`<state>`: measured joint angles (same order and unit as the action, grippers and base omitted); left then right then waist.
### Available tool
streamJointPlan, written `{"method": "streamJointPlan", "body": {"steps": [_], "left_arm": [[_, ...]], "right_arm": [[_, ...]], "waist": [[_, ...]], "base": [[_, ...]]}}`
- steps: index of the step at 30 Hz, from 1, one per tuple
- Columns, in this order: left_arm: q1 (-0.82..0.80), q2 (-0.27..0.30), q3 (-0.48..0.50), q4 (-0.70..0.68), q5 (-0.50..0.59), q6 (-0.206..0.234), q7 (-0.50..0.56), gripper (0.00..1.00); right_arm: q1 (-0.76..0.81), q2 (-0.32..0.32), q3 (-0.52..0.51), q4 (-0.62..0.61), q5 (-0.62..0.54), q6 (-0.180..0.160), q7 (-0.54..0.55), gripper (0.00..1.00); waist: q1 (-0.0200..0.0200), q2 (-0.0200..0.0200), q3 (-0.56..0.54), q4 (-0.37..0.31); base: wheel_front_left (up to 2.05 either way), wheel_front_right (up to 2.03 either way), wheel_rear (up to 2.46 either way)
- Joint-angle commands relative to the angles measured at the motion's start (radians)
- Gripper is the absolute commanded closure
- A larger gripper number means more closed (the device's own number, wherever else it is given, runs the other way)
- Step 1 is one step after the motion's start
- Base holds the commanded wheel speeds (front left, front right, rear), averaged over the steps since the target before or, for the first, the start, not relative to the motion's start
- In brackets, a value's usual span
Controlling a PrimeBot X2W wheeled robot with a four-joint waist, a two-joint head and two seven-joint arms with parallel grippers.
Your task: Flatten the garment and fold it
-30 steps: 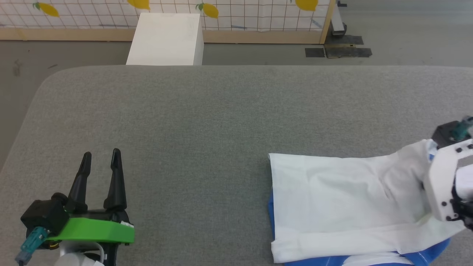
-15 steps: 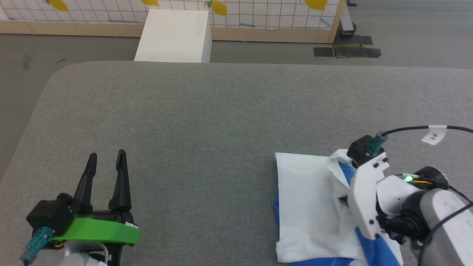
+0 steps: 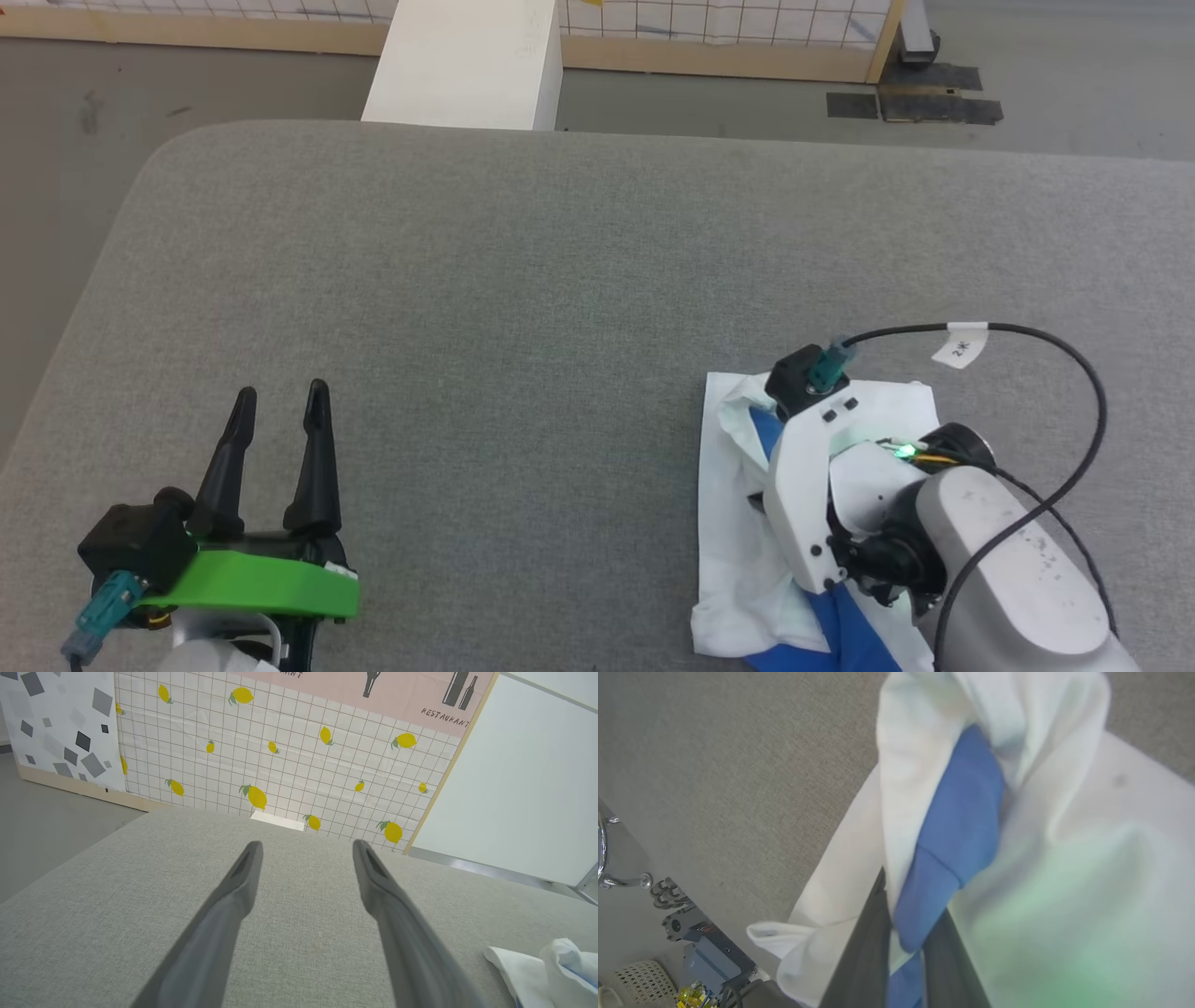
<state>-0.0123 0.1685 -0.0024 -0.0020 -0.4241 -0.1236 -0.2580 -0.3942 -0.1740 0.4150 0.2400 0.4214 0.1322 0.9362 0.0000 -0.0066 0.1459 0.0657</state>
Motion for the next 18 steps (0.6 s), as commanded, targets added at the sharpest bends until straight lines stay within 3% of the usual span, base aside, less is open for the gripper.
{"method": "streamJointPlan", "body": {"steps": [1, 7, 8, 9, 18], "left_arm": [[-0.018, 0.0, -0.001, 0.003, -0.011, -0.007, -0.004, 0.0], [-0.02, 0.002, -0.007, 0.011, -0.011, -0.007, -0.004, 0.0], [-0.019, 0.003, -0.007, 0.012, -0.01, -0.007, -0.004, 0.0], [-0.018, 0.004, -0.007, 0.014, -0.01, -0.007, -0.004, 0.0], [-0.003, 0.004, 0.001, 0.023, -0.005, -0.007, -0.004, 0.0]], "right_arm": [[-0.018, 0.016, 0.006, 0.029, -0.009, -0.002, -0.014, 1.0], [-0.029, 0.042, 0.029, 0.124, -0.035, -0.002, -0.055, 1.0], [-0.03, 0.048, 0.034, 0.129, -0.032, -0.002, -0.064, 0.6], [-0.033, 0.054, 0.043, 0.131, -0.027, -0.002, -0.074, 0.0], [-0.054, 0.029, 0.154, 0.001, 0.058, -0.002, -0.109, 0.0]], "waist": [[0.0, 0.0066, 0.007, 0.003], [0.0, 0.0066, 0.01, 0.0], [0.0, 0.0066, 0.009, -0.001], [0.0, 0.0066, 0.007, -0.004], [0.0, 0.0066, -0.033, -0.039]], "base": [[0.0, 0.0, 0.0], [0.0, 0.0, 0.0], [0.0, 0.0, 0.0], [0.0, 0.0, 0.0], [0.0, 0.0, 0.0]]}}
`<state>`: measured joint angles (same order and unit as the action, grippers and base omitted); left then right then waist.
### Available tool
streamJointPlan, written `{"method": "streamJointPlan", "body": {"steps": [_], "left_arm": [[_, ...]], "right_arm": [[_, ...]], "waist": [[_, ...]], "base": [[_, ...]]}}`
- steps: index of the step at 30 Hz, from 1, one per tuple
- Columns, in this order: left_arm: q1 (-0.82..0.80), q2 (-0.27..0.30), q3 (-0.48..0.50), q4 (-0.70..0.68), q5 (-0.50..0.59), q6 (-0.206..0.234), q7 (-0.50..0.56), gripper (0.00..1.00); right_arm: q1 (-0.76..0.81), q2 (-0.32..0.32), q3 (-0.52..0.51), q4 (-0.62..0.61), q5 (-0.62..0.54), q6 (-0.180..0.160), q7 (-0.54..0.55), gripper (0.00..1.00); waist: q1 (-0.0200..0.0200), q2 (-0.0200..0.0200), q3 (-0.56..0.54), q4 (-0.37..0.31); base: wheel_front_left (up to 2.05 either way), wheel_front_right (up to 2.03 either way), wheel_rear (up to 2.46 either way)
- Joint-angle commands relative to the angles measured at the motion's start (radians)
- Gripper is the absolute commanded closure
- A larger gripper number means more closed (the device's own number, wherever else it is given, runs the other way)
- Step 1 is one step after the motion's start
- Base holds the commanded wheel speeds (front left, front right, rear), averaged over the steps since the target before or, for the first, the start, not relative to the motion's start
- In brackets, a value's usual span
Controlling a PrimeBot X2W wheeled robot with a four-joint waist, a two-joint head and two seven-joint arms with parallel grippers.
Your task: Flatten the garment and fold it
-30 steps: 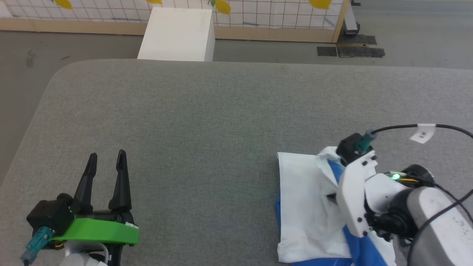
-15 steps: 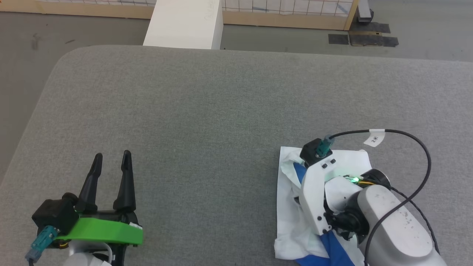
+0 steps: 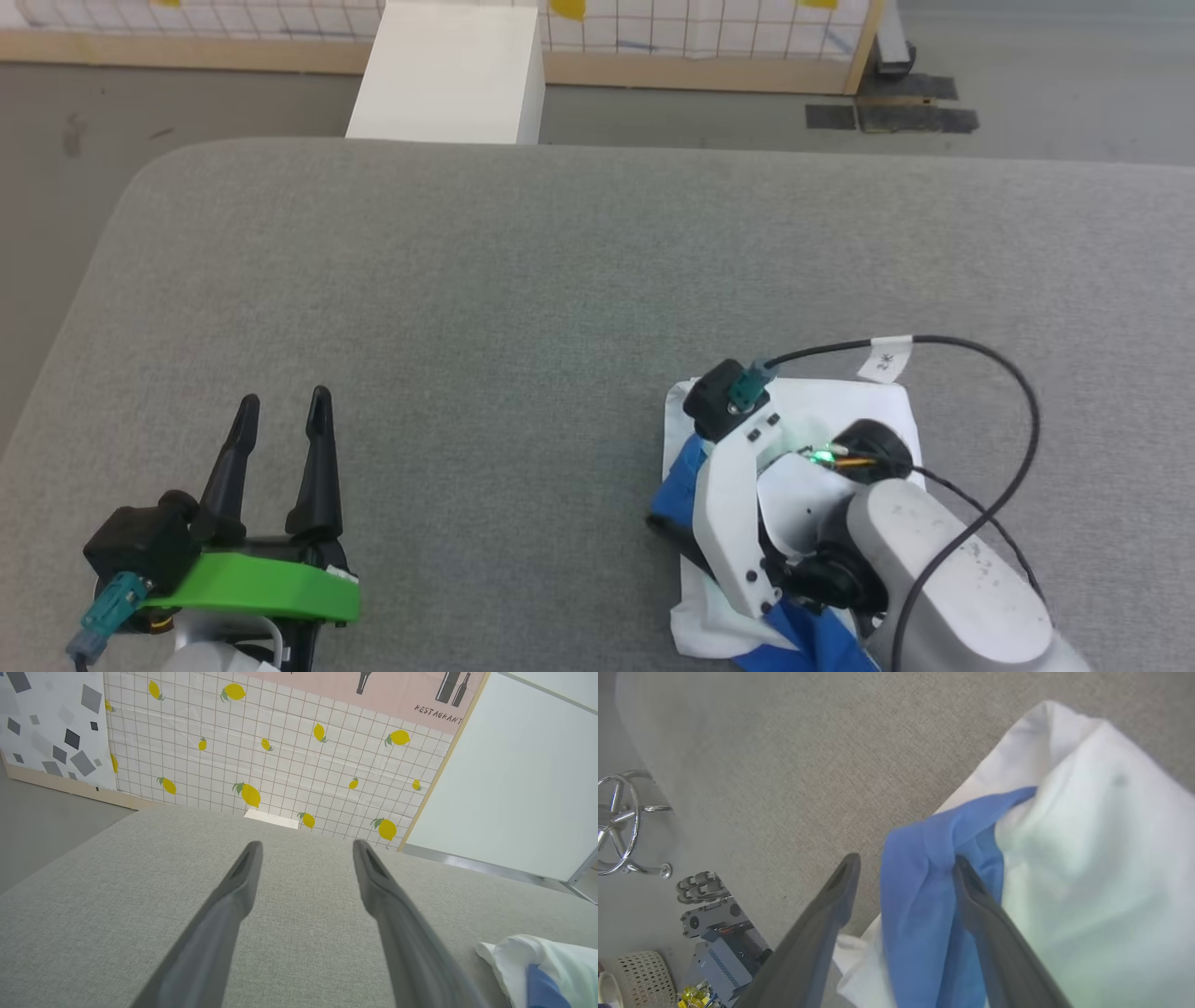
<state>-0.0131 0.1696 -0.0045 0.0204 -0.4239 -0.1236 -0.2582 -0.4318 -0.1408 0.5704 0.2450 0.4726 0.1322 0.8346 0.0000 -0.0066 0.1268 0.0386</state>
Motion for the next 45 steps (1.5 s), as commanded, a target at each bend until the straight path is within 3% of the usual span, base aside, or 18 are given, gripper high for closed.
{"method": "streamJointPlan", "body": {"steps": [1, 6, 10, 14, 22, 27, 43, 44, 45], "left_arm": [[0.002, 0.002, 0.004, 0.0, -0.005, -0.007, -0.004, 0.0], [0.016, -0.003, 0.009, -0.004, -0.002, -0.007, -0.004, 0.0], [0.021, -0.006, 0.01, -0.009, 0.001, -0.007, -0.004, 0.0], [0.02, -0.007, 0.008, -0.014, 0.004, -0.007, -0.004, 0.0], [0.003, -0.003, -0.005, -0.019, 0.007, -0.007, -0.004, 0.0], [-0.013, 0.004, -0.013, -0.019, 0.003, -0.007, -0.004, 0.0], [-0.038, 0.006, -0.029, 0.0, -0.005, -0.007, -0.004, 0.0], [-0.038, 0.006, -0.03, 0.001, -0.006, -0.007, -0.004, 0.0], [-0.038, 0.006, -0.03, 0.001, -0.006, -0.007, -0.004, 0.0]], "right_arm": [[-0.014, -0.013, 0.0, -0.032, 0.017, -0.002, -0.017, 0.0], [0.021, -0.043, -0.072, -0.146, 0.024, -0.002, -0.059, 0.0], [0.085, -0.042, -0.226, -0.218, -0.05, -0.002, -0.116, 0.0], [0.178, -0.005, -0.397, -0.263, -0.163, -0.002, -0.149, 0.0], [0.297, 0.061, -0.558, -0.239, -0.332, -0.002, -0.132, 0.0], [0.291, 0.082, -0.582, -0.171, -0.397, -0.002, -0.135, 0.0], [0.278, 0.09, -0.478, 0.025, -0.328, -0.002, -0.134, 0.0], [0.276, 0.09, -0.475, 0.035, -0.324, -0.002, -0.13, 0.68], [0.273, 0.09, -0.472, 0.039, -0.319, -0.002, -0.132, 0.85]], "waist": [[0.0, 0.0066, -0.02, -0.019], [0.0, 0.0066, -0.045, -0.05], [0.0, 0.0066, -0.054, -0.071], [0.0, 0.0066, -0.05, -0.087], [0.0, 0.0066, -0.01, -0.087], [0.0, 0.0066, 0.02, -0.071], [0.0, 0.0066, 0.045, -0.032], [0.0, 0.0066, 0.044, -0.031], [0.0, 0.0066, 0.044, -0.03]], "base": [[0.0, 0.0, 0.0], [0.0, 0.0, 0.0], [0.0, 0.0, 0.0], [0.0, 0.0, 0.0], [0.0, 0.0, 0.0], [0.0, 0.0, 0.0], [0.0, 0.0, 0.0], [0.0, 0.0, 0.0], [0.0, 0.0, 0.0]]}}
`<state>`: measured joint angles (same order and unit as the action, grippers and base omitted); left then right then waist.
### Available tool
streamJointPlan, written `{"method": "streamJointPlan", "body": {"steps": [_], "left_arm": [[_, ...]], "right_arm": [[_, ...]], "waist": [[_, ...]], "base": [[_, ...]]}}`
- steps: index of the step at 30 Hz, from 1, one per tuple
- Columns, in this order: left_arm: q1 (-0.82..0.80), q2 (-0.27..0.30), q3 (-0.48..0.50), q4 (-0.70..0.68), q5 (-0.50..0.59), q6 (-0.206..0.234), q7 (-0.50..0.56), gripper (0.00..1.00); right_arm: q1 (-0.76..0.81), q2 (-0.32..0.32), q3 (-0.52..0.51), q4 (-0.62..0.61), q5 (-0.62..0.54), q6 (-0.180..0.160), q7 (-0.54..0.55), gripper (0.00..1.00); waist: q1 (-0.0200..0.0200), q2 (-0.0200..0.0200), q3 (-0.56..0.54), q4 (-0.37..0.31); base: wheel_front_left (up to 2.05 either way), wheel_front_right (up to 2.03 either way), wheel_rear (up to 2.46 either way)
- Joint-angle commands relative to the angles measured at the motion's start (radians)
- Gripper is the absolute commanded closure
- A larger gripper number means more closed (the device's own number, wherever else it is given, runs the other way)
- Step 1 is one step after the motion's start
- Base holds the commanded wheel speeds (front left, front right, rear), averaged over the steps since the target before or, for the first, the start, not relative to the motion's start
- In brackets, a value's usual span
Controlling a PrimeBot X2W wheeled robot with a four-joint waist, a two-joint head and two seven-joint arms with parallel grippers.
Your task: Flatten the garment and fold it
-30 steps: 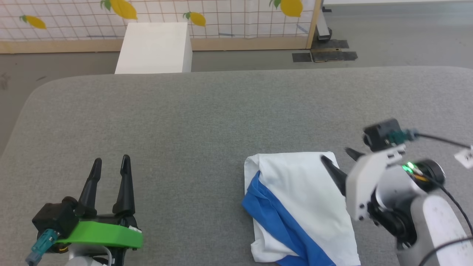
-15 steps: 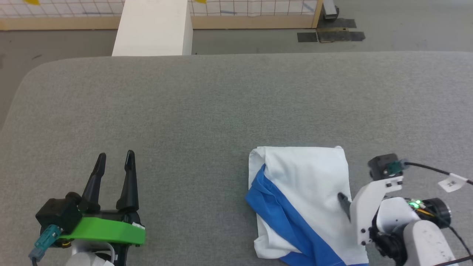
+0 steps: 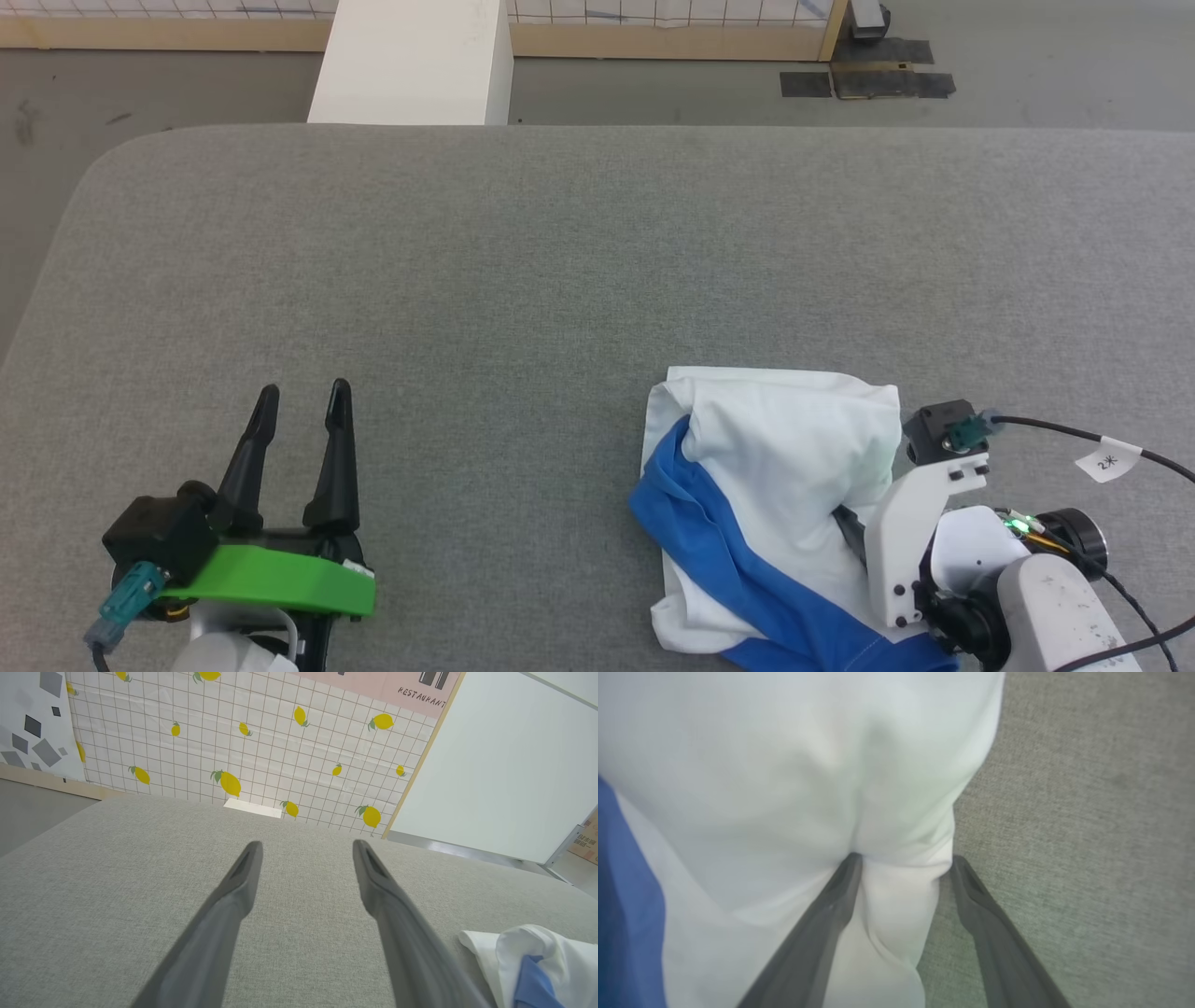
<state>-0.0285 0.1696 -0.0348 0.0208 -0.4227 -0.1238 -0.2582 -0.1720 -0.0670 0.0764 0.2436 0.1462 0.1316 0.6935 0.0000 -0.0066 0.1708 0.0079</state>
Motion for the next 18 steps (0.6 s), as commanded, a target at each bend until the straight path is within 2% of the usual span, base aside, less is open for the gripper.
{"method": "streamJointPlan", "body": {"steps": [1, 5, 9, 13, 18], "left_arm": [[-0.023, 0.006, 0.0, 0.001, -0.008, -0.007, -0.004, 0.0], [-0.02, 0.007, 0.002, 0.001, -0.008, -0.007, -0.004, 0.0], [-0.019, 0.003, 0.0, -0.005, -0.009, -0.007, -0.004, 0.0], [-0.023, 0.002, -0.002, -0.018, -0.012, -0.007, -0.004, 0.0], [-0.034, 0.021, -0.002, -0.031, -0.011, -0.007, -0.004, 0.0]], "right_arm": [[0.011, 0.017, 0.024, 0.042, 0.011, -0.001, 0.006, 1.0], [-0.002, 0.016, 0.032, 0.03, 0.017, -0.001, 0.004, 1.0], [-0.013, -0.024, 0.068, -0.015, 0.024, -0.001, 0.01, 1.0], [-0.02, -0.116, 0.103, -0.075, 0.043, -0.001, 0.032, 1.0], [-0.039, -0.255, 0.12, -0.126, 0.07, -0.001, 0.076, 1.0]], "waist": [[0.0, 0.0066, 0.0, 0.001], [0.0, 0.0066, 0.0, -0.004], [0.0, 0.0066, 0.002, -0.023], [0.0, 0.0066, 0.021, -0.074], [0.0, 0.0066, 0.075, -0.185]], "base": [[0.0, 0.0, 0.0], [0.0, 0.0, 0.0], [0.0, 0.0, 0.0], [0.0, 0.0, 0.0], [0.0, 0.0, 0.0]]}}
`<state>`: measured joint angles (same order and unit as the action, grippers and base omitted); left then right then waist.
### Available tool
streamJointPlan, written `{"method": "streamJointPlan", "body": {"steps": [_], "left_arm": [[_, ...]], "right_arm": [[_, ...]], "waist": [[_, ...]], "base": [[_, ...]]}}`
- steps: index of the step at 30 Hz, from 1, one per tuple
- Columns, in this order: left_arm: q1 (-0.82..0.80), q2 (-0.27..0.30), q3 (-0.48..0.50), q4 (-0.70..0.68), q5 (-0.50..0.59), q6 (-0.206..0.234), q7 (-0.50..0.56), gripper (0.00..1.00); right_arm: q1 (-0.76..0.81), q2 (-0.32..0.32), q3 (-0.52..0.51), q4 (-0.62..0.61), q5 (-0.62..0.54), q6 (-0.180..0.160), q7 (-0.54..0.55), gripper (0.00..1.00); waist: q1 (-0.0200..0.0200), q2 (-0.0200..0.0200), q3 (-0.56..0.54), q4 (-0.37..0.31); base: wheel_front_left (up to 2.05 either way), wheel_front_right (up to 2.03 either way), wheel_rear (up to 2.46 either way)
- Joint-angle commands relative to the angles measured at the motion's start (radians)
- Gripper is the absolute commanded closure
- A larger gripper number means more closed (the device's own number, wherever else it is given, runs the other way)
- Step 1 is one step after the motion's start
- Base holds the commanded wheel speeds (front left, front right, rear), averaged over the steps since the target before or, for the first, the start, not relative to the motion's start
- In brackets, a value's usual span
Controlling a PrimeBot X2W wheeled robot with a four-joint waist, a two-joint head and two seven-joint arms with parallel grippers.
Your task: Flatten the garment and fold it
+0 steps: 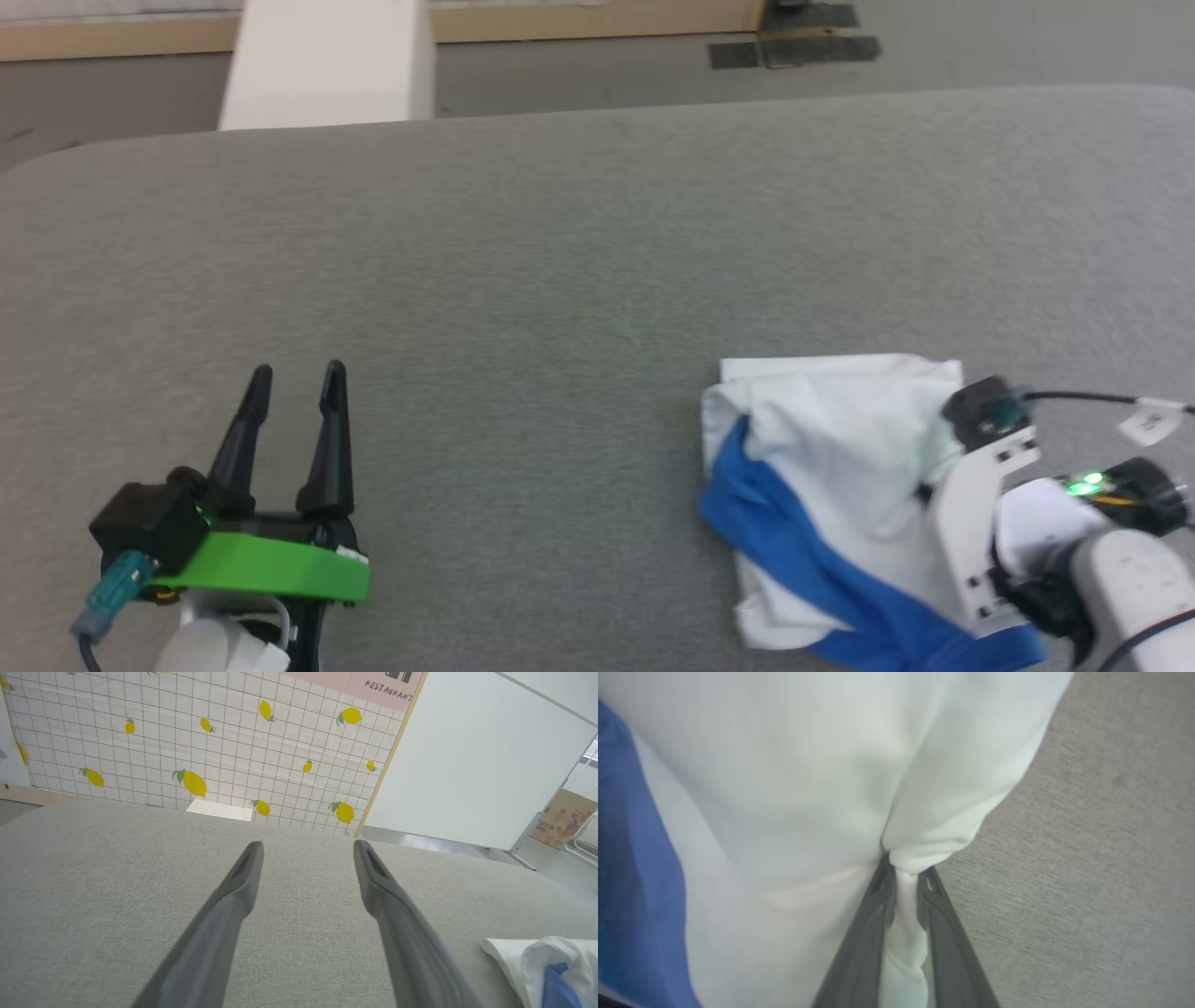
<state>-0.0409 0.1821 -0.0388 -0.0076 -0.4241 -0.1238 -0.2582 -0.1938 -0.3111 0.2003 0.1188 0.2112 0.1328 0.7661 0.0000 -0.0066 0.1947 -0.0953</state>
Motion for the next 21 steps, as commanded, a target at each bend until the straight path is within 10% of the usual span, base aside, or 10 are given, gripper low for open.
{"method": "streamJointPlan", "body": {"steps": [1, 10, 21], "left_arm": [[-0.028, 0.013, 0.001, -0.006, -0.01, -0.007, -0.004, 0.0], [-0.109, 0.07, 0.01, -0.063, 0.006, 0.0, 0.02, 0.0], [-0.188, 0.157, 0.04, -0.221, 0.034, 0.024, 0.12, 0.0]], "right_arm": [[-0.023, -0.032, -0.006, -0.004, 0.01, -0.002, 0.006, 1.0], [-0.159, -0.163, -0.046, 0.051, 0.018, -0.002, -0.031, 1.0], [-0.389, -0.222, -0.224, 0.257, -0.049, -0.002, -0.151, 1.0]], "waist": [[0.0, 0.0066, 0.062, -0.098], [0.0, 0.0066, 0.227, -0.239], [0.0, 0.0066, 0.443, -0.215]], "base": [[0.0, 0.0, 0.0], [0.0, 0.0, 0.0], [0.0, 0.0, 0.0]]}}
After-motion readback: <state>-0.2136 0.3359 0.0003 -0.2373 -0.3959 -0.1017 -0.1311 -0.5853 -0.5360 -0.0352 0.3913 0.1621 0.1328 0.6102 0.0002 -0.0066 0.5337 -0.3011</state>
